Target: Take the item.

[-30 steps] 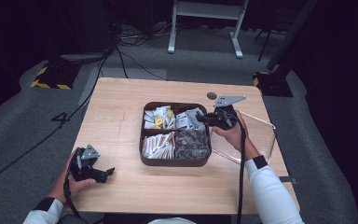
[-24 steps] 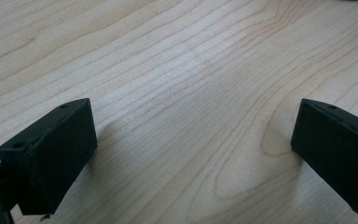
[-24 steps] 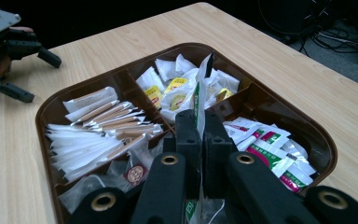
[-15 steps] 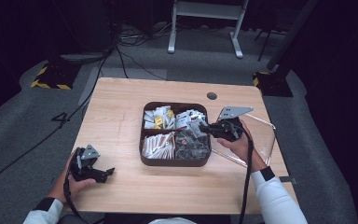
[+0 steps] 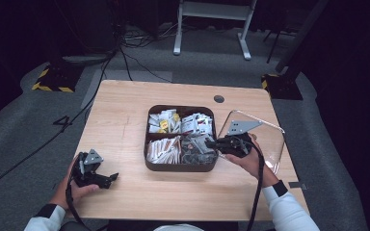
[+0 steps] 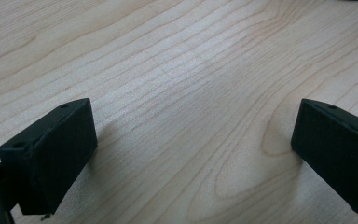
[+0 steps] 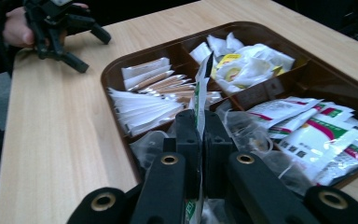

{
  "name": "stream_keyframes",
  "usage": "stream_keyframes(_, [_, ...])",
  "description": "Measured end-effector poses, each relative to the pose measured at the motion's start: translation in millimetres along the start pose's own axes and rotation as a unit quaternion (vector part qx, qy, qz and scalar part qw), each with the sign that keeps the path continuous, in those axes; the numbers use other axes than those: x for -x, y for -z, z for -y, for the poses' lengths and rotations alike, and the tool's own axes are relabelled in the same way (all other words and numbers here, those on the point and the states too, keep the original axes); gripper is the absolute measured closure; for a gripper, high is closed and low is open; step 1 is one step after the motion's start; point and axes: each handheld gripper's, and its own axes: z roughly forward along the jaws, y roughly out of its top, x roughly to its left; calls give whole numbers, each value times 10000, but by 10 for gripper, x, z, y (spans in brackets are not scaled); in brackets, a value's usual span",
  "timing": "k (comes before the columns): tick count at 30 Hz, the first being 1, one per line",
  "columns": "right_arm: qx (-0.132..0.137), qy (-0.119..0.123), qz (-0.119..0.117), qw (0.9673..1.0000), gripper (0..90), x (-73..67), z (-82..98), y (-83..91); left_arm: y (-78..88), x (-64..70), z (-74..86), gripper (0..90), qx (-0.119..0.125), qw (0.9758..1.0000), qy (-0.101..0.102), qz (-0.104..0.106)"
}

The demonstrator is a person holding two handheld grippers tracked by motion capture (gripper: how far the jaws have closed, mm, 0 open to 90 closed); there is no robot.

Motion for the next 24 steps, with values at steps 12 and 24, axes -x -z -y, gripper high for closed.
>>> stream_keyframes(12, [-87,151,-232,9996,884,-181,59,-20,-3,-3,-1,4,4,10000,-10,22])
stream_keyframes(24, [-146,380,-530,9978,884,-426,100,-35,-4,-4,-2,4,7,10000,-18,17])
